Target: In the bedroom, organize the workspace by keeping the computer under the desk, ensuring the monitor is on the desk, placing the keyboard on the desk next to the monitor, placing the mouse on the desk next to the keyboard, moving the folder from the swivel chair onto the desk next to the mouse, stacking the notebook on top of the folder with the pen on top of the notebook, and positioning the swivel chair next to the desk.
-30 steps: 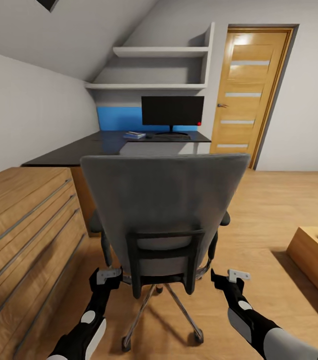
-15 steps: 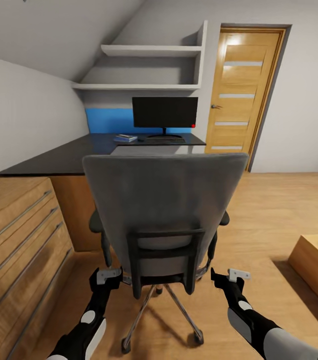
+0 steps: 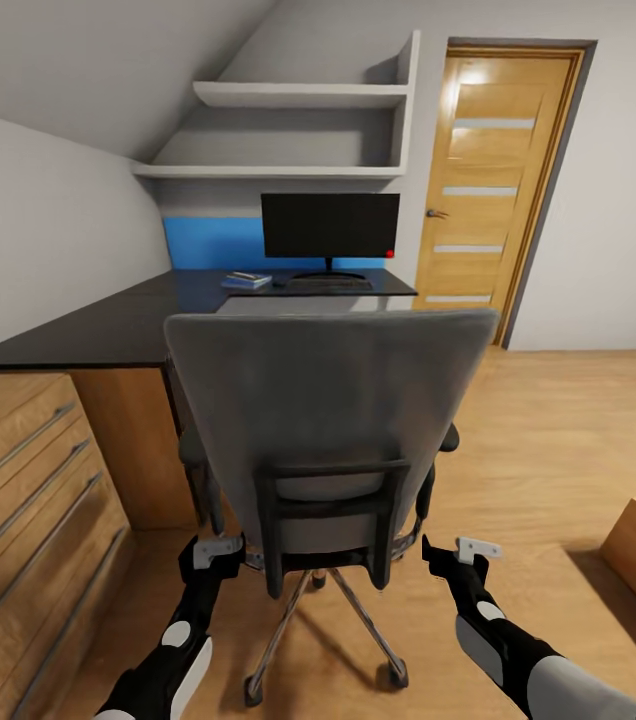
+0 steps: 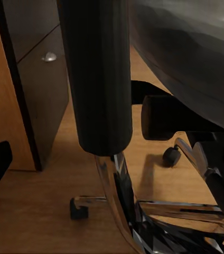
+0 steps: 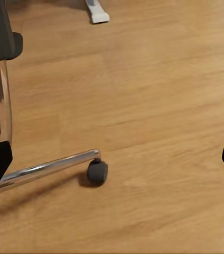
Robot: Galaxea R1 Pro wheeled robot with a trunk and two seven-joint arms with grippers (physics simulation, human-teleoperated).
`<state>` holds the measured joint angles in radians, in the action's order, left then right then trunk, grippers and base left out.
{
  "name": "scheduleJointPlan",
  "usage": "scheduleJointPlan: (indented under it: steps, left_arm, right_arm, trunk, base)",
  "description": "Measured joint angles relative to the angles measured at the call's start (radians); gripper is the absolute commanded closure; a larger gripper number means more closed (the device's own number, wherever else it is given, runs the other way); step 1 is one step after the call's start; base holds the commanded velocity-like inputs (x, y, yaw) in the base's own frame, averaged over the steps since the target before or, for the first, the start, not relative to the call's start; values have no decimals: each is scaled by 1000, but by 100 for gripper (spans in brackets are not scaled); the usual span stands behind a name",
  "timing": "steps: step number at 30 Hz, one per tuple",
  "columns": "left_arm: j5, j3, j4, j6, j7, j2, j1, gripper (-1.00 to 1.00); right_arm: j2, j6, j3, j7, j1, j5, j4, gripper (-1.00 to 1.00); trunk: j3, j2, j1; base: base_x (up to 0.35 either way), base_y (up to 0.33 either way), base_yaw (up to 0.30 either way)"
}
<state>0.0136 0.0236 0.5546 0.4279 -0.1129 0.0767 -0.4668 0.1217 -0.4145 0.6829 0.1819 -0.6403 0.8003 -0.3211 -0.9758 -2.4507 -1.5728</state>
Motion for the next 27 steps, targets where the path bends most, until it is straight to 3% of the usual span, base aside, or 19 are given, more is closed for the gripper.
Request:
scheduleJointPlan:
  steps: [27]
  left_arm:
    - [0,-1,0,-19,0,0,0,-100]
  right_arm:
    - [0,-1,-2,1,0,1,0,-100]
  trunk:
    - [0,0,0]
  base:
    - [322,0,0]
